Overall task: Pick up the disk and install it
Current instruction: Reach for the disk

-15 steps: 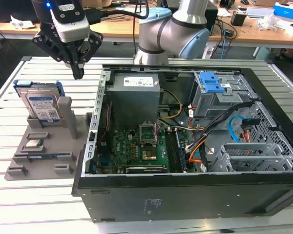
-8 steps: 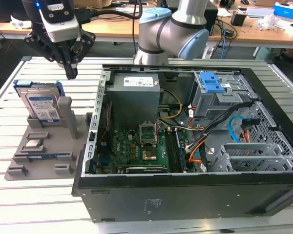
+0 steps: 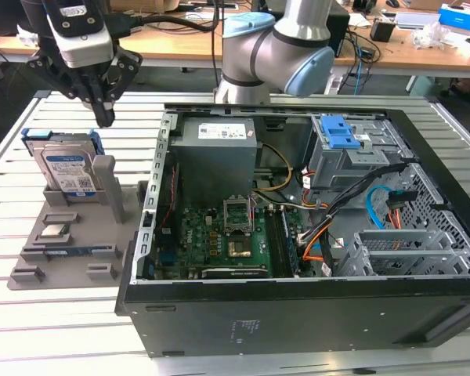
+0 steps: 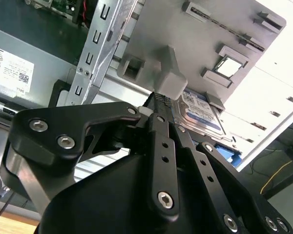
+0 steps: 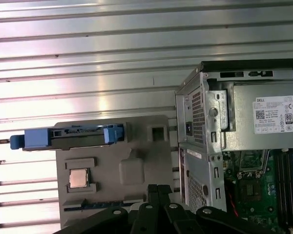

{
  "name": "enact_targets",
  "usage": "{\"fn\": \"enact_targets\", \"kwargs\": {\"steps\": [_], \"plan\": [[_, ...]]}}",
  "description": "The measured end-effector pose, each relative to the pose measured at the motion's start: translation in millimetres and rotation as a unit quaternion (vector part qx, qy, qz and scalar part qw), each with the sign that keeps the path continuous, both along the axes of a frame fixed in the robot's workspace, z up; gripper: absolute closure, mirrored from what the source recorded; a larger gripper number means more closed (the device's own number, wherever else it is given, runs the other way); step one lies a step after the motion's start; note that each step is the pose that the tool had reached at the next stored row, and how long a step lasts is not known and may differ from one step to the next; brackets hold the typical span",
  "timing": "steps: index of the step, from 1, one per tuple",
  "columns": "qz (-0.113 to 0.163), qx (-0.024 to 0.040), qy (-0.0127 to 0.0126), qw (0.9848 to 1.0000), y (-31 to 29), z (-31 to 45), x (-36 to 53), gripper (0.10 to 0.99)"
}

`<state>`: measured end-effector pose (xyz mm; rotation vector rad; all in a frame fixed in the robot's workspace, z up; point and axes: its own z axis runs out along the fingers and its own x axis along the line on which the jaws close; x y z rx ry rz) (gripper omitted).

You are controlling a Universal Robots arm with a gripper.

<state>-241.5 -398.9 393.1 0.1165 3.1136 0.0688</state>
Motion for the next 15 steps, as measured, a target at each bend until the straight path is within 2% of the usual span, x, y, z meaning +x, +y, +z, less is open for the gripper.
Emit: {"fn": "enact_targets", "kwargs": {"steps": [15], "plan": [[0.0, 0.0, 0.0, 1.0, 0.0, -0.2, -30.3, 0.984]]}}
